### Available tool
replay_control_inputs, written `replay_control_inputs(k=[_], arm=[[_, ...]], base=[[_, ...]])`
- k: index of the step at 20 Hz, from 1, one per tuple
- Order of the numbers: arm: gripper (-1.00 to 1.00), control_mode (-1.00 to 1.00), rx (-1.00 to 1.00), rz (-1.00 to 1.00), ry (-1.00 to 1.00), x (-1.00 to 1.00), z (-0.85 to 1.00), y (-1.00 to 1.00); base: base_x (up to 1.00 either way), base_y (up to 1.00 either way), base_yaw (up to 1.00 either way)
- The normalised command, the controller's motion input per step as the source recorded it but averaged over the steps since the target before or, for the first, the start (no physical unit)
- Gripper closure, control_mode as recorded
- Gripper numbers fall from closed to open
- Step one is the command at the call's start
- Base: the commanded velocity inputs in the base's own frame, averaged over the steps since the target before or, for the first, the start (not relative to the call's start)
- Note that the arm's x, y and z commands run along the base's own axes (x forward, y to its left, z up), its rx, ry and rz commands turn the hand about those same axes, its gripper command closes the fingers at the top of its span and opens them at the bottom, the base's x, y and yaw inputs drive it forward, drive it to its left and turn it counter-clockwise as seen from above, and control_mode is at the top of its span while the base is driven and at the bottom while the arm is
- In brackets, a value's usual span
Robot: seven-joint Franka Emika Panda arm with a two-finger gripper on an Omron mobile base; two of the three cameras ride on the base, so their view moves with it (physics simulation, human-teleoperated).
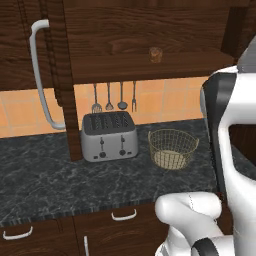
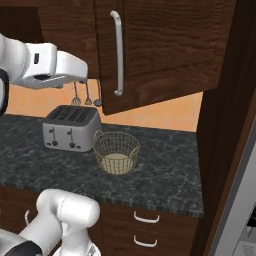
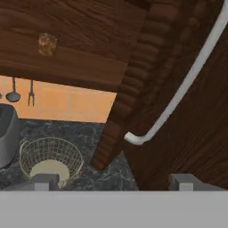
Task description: Open the cabinet, pick up the bread from the cabinet and place it in the basket. Then move the basket to the dining counter.
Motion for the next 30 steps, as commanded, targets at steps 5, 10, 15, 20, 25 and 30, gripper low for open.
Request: replay_control_inputs(k=[5,10,15,20,25,30], arm=[[-1.0,-1.0,-0.45,0.0,0.57,0.74,-0.21,0.84],[-1.0,-1.0,-0.39,0.0,0.57,1.0,-0.1,0.13],[-1.0,-1.0,-0.32,-0.13,0.47,0.53,-0.09,-0.81],[-1.0,-1.0,-0.26,-0.31,0.46,0.0,-0.01,-1.0],[-1.0,-1.0,-0.19,-0.32,0.36,-0.17,-0.03,-1.0],[-1.0,-1.0,-0.04,-0.23,0.27,-0.62,0.01,-1.0]], base=[[0.0,0.0,0.0],[0.0,0.0,0.0],[0.0,0.0,0.0],[0.0,0.0,0.0],[0.0,0.0,0.0],[0.0,0.0,0.0]])
